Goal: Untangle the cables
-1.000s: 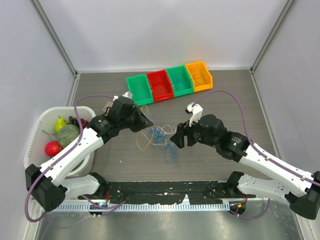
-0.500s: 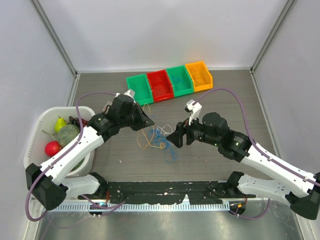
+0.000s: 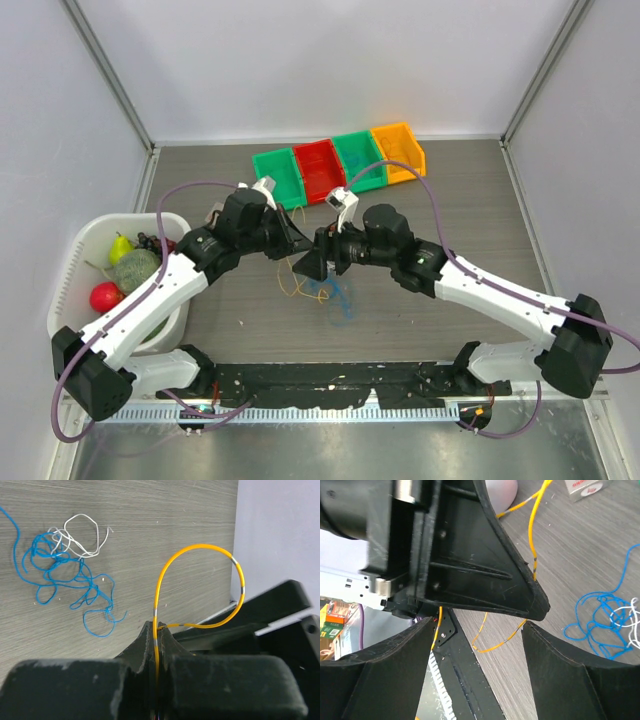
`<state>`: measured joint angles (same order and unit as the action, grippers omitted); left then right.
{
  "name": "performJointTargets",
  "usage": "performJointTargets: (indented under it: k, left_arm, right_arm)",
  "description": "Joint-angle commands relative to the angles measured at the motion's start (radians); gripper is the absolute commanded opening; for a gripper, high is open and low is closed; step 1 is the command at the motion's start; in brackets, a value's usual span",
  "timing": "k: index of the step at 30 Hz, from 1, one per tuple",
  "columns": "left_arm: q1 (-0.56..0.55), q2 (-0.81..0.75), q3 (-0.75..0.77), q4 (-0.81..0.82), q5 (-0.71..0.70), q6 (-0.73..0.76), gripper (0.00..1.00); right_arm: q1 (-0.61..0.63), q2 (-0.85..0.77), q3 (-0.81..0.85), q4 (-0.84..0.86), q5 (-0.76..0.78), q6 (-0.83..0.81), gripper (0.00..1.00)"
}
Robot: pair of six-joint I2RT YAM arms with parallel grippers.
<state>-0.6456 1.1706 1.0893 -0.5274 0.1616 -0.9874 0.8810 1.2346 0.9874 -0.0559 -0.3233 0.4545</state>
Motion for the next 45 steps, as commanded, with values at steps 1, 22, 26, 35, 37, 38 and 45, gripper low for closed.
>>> performJointTargets:
  k: [1, 22, 26, 35, 37, 38, 45]
  left_arm:
    - [0.006, -0.029, -0.016, 0.075, 0.017, -0.011, 0.0]
    - [0.003, 0.041, 0.057, -0.054, -0.152, -0.115, 0.0]
    - [0.004, 0.043, 0.046, -0.036, -0.154, -0.143, 0.0]
    - [0.007, 0.04, 0.05, -0.04, -0.246, -0.037, 0.59]
    - [0.011, 0.029, 0.049, -0.075, -0.302, 0.001, 0.71]
    - [0.015, 0.021, 0.041, -0.082, -0.322, 0.021, 0.76]
    - [0.049, -0.142, -0.055, -0.083, -0.499, 0.102, 1.0]
  right_arm:
    - [-0.004, 0.005, -0.042, 0.213, -0.075, 0.098, 0.76]
    - [0.082, 0.104, 0.002, 0.266, 0.257, 0.144, 0.59]
    - [0.084, 0.117, -0.003, 0.284, 0.361, 0.187, 0.45]
    - [0.069, 0.115, -0.066, 0.357, 0.474, 0.251, 0.01]
    - [0.05, 0.111, -0.07, 0.337, 0.483, 0.25, 0.01]
    - [0.03, 0.103, -0.084, 0.34, 0.48, 0.248, 0.01]
    - [-0.135, 0.15, -0.064, 0.343, 0.357, 0.185, 0.01]
